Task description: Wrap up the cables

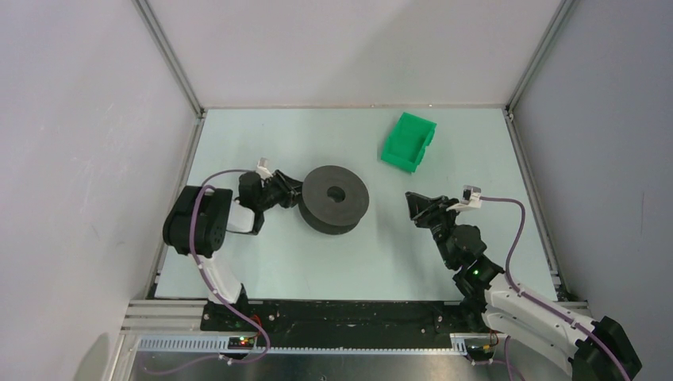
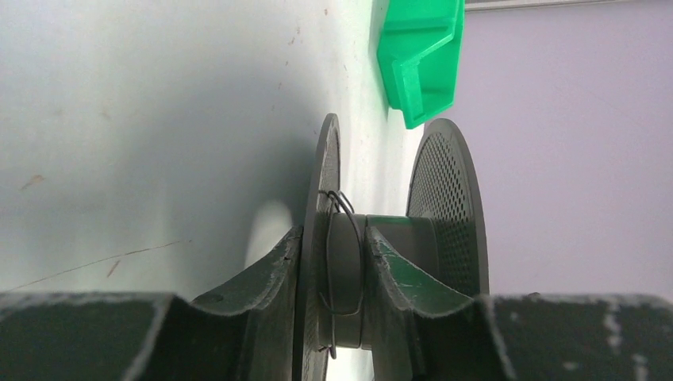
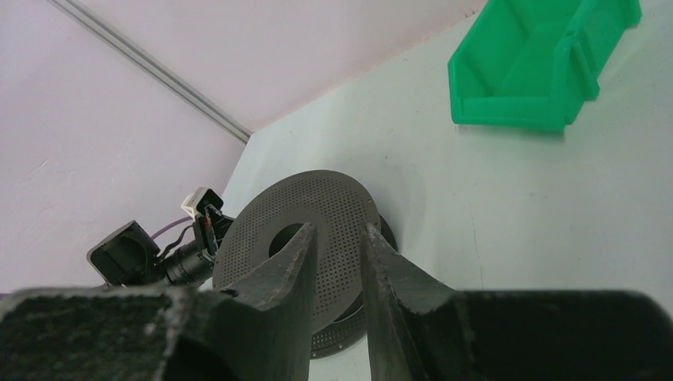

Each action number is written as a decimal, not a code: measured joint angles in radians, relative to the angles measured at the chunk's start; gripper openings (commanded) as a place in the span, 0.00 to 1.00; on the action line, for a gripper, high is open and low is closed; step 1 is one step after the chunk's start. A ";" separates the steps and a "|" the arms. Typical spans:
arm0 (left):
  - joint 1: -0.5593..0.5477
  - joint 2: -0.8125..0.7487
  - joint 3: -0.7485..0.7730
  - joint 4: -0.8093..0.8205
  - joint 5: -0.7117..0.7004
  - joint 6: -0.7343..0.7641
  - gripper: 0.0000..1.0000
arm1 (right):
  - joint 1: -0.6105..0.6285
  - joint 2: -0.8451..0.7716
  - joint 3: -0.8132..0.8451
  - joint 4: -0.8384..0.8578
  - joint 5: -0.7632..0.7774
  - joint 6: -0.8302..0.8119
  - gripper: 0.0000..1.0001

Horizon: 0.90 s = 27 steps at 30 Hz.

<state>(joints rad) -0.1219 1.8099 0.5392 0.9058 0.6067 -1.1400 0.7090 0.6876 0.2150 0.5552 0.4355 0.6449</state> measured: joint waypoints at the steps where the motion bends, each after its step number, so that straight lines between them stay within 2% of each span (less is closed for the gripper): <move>1: 0.003 -0.001 -0.003 0.000 0.000 0.002 0.37 | 0.000 -0.001 0.000 -0.002 0.000 0.001 0.31; 27: 0.110 -0.126 -0.072 -0.109 -0.026 0.072 0.41 | -0.003 -0.078 0.000 -0.080 -0.007 0.009 0.32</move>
<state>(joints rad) -0.0120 1.6836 0.4667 0.7967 0.5808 -1.0683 0.7063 0.6094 0.2150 0.4751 0.4282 0.6537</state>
